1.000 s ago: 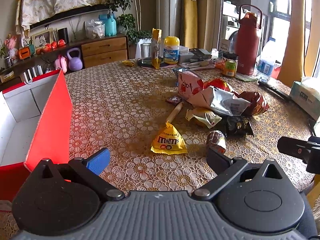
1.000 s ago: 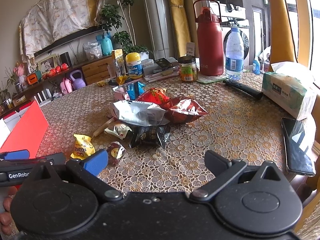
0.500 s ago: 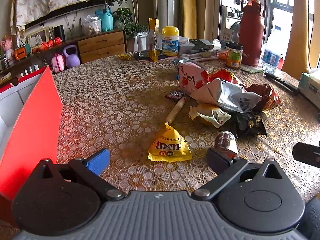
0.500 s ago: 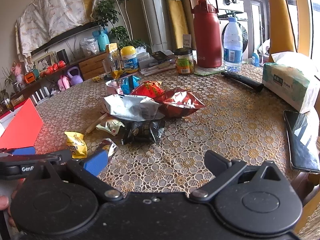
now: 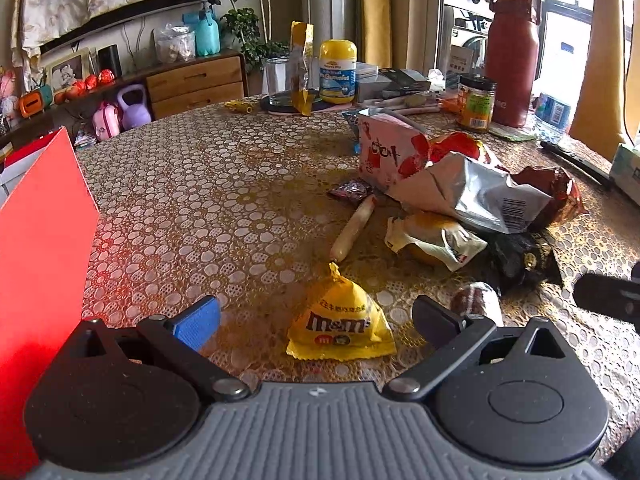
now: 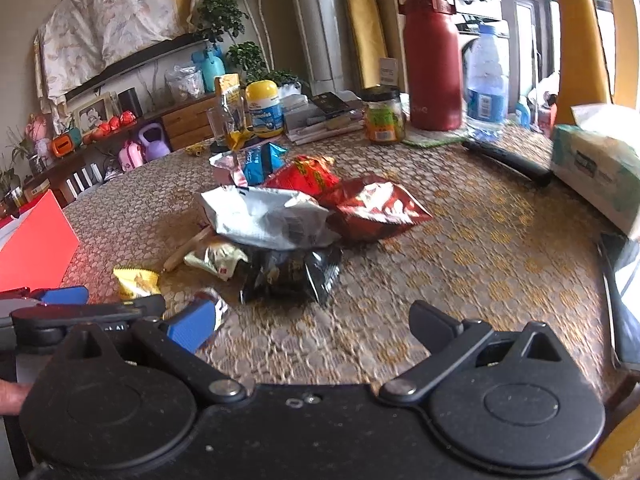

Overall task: Organize snacks
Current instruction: 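Move left tool to the yellow M&M's bag while right tool approaches the black snack bag, then close left tool on the M&M's bag while right tool closes on the black bag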

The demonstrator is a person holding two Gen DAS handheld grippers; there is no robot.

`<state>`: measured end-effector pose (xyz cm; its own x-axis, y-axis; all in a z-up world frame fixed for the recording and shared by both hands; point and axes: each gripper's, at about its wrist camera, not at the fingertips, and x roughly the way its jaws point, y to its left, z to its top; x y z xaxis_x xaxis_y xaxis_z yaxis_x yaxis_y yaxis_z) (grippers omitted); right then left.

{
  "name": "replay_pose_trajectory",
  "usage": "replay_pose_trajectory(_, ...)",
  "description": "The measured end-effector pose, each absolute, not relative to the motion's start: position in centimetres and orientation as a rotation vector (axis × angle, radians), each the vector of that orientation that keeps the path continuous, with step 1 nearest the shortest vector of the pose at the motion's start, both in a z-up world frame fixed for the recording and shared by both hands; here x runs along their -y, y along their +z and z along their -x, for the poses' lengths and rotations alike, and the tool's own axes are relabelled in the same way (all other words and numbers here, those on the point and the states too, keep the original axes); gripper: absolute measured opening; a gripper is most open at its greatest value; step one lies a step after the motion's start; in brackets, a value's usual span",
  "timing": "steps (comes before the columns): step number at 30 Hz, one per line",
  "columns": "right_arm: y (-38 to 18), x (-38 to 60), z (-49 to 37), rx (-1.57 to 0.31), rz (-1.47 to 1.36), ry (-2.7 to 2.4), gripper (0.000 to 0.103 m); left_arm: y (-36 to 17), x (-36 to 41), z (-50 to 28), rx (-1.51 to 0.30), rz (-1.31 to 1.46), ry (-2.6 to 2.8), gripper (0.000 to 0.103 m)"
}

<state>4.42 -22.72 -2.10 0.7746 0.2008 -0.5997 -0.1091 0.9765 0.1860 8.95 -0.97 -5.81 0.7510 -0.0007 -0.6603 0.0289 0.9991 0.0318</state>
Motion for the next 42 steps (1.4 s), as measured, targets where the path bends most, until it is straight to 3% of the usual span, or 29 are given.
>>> replay_pose_trajectory(12,-3.3,20.6,-9.6,-0.675,-0.127,0.162,0.102,-7.0,0.6,-10.5,-0.727,-0.031,-0.026,0.103)
replay_pose_trajectory(25,-5.1,19.2,-10.9,-0.715,-0.078,0.130,0.083,-7.7,0.4,-10.5,-0.717,-0.043,-0.042,0.102)
replay_pose_trajectory(28,-5.3,19.2,-10.9,-0.713,-0.077,0.133,0.080,-7.6,0.5,-10.3,-0.707,-0.032,-0.065,0.089)
replay_pose_trajectory(30,-5.2,19.2,-10.8,-0.708,-0.079,0.137,0.075,-7.4,0.7,-10.0,-0.695,-0.034,-0.077,0.071)
replay_pose_trajectory(35,-5.0,19.5,-10.4,-0.694,-0.102,0.149,0.057,-7.0,0.8,-9.7,-0.696,-0.028,-0.091,0.049)
replay_pose_trajectory(42,-4.8,20.2,-9.6,-0.672,-0.143,0.165,0.051,-6.1,0.6,-8.3,-0.670,-0.009,-0.094,0.045)
